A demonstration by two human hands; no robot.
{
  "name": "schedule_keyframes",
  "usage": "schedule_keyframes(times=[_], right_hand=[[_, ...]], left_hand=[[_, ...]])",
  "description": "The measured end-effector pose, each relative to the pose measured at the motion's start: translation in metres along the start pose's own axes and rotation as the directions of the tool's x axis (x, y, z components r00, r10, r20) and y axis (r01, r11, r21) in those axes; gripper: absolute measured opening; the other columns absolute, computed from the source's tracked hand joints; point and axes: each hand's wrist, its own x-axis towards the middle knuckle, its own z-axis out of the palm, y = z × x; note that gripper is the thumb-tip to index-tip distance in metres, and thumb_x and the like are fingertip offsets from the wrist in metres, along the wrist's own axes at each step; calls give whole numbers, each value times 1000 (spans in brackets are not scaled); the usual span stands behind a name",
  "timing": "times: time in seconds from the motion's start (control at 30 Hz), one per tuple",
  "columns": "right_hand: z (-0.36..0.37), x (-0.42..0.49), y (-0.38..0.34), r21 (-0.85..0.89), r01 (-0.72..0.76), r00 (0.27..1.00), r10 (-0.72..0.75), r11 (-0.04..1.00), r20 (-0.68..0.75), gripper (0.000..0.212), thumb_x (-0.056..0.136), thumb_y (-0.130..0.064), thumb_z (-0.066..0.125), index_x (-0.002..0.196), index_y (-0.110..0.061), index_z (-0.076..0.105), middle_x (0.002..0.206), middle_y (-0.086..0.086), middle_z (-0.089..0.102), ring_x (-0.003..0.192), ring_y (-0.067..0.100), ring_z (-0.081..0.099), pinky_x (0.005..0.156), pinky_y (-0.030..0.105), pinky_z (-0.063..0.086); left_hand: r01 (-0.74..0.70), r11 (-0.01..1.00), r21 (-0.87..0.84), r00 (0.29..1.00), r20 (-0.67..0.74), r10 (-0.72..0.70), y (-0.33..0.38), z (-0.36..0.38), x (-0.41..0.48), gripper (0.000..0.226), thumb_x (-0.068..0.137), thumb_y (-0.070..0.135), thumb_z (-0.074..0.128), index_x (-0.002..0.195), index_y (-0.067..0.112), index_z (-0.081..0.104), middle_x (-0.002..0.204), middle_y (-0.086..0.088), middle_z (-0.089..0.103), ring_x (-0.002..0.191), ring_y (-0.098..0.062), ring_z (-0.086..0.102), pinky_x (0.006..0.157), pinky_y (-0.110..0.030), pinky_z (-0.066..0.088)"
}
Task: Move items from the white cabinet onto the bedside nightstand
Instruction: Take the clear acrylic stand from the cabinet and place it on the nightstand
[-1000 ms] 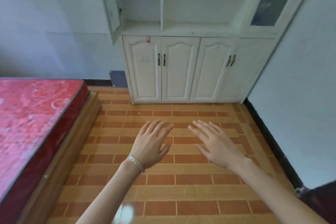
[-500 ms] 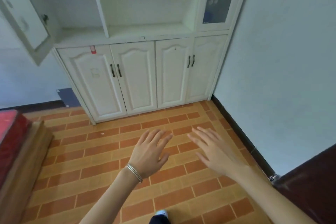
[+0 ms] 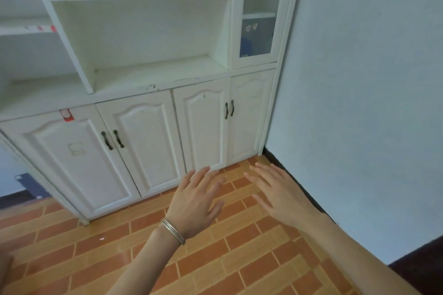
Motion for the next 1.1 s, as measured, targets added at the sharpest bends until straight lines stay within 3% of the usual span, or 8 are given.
schedule_keyframes(times=[0.2,0.37,0.67,1.1], right_hand=[[33,47,60,20,28,1000,-28,999,14,51,94,-45,30,137,-21,45,139,1,47,131,16,37,109,42,30],[34,104,132,90,41,999,-38,995,-34,50,95,-42,30,136,-19,45,139,2,47,131,18,38,108,44,31],[20,230,272,-15,124,986,-125,992,-111,50,93,-40,32,133,-18,50,137,2,49,129,17,42,108,41,27],[40,403,377,-125,126,972,-148,984,-185,51,92,-41,32,131,-15,52,135,6,52,125,20,47,107,40,27]], left_hand=[[4,1000,26,1000,-1,-4,-24,40,65,48,88,49,40,125,24,57,129,-1,56,124,-24,48,108,-44,32],[46,998,50,999,20,-47,-39,65,147,49,87,48,39,124,22,57,126,-3,59,122,-26,51,101,-48,40],[167,984,57,979,-128,-159,-73,84,311,49,88,46,37,127,21,56,128,-3,58,124,-25,48,104,-46,36],[135,975,177,981,-162,-106,-205,111,474,52,89,45,35,128,17,55,130,-8,57,125,-29,48,103,-50,38]])
